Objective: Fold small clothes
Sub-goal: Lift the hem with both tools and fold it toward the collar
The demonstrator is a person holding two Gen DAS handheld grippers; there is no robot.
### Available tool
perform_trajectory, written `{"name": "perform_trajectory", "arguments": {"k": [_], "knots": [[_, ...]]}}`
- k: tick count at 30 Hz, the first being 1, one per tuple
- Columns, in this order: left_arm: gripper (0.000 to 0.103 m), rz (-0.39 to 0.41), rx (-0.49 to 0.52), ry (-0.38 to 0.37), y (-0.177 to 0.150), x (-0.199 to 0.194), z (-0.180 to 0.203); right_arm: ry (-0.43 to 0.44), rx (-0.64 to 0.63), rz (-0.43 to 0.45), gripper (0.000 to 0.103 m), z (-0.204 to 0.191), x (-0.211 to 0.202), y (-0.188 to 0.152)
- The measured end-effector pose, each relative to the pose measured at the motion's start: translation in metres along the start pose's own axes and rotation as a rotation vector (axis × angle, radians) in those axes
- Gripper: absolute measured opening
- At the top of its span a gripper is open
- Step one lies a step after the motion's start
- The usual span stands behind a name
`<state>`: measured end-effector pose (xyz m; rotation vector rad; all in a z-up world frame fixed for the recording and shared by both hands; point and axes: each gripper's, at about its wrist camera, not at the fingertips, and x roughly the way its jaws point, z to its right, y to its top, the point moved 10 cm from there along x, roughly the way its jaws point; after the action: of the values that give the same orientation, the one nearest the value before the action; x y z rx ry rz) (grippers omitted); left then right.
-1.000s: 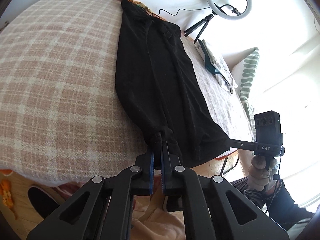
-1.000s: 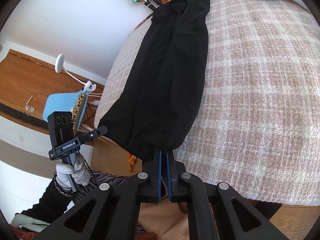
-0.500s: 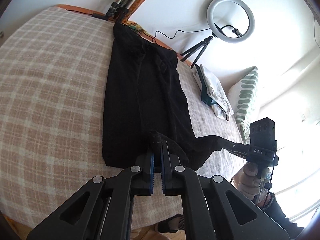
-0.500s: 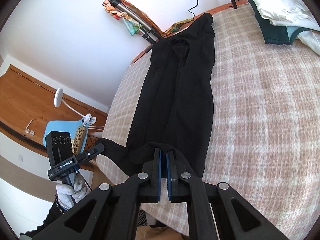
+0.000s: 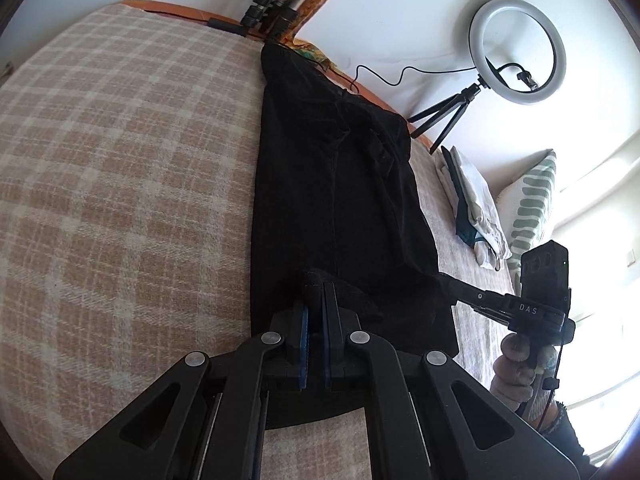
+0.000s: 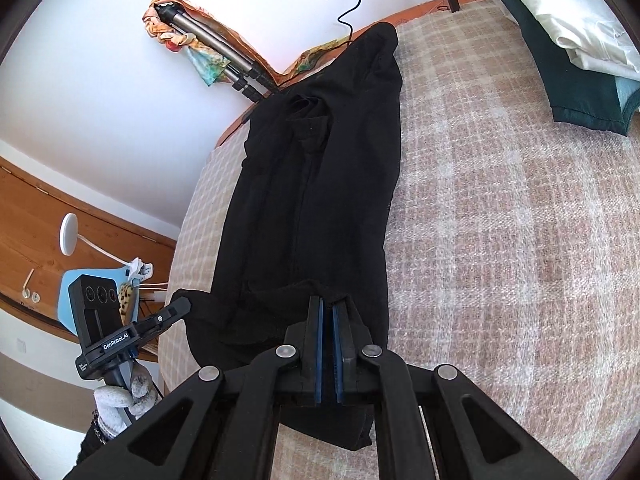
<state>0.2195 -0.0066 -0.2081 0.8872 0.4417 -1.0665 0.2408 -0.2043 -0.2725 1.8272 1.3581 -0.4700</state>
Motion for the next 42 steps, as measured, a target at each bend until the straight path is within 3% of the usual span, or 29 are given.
{"name": "perform_trajectory", "arguments": {"k": [4,7,9,12,16,21,27,30,36,38,42], "knots": [[0.011,0.005,0.007,0.001,0.007,0.004,-0.003,-0.033,0.015,-0.002,0.003,0.011,0.005,0.004],[0.023,-0.01,-0.004,0.043,0.007,0.001,-0.009,-0.063,-0.014,0.005,0.015,0.011,-0.001,0.006],[0.023,0.016,0.023,0.05,0.007,-0.008,-0.006,-0.112,-0.068,0.035,0.022,0.008,-0.011,0.007],[0.023,0.005,0.115,0.035,-0.005,-0.019,0.007,-0.086,-0.163,0.037,0.022,-0.011,-0.021,-0.001],[0.024,-0.071,0.205,0.041,-0.031,-0.014,0.012,-0.032,-0.265,-0.036,0.02,-0.029,-0.013,-0.028],[0.023,-0.137,0.239,0.086,-0.044,0.007,0.002,-0.067,-0.337,-0.124,0.019,-0.031,0.016,-0.049],[0.024,-0.088,0.251,0.104,-0.013,0.017,0.006,-0.09,-0.331,-0.09,0.016,-0.028,0.023,-0.029],[0.023,-0.048,0.228,0.096,0.004,0.023,0.008,-0.082,-0.275,-0.035,0.017,-0.024,0.02,-0.011],[0.023,0.056,0.233,0.15,0.035,0.015,0.009,-0.12,-0.197,0.071,0.018,-0.008,0.003,0.023],[0.023,0.083,0.229,0.162,0.041,0.008,0.007,-0.143,-0.194,0.087,0.018,-0.005,0.001,0.027],[0.024,0.086,0.277,0.143,0.034,0.001,0.019,-0.109,-0.227,0.077,0.021,-0.016,-0.003,0.022]]}}
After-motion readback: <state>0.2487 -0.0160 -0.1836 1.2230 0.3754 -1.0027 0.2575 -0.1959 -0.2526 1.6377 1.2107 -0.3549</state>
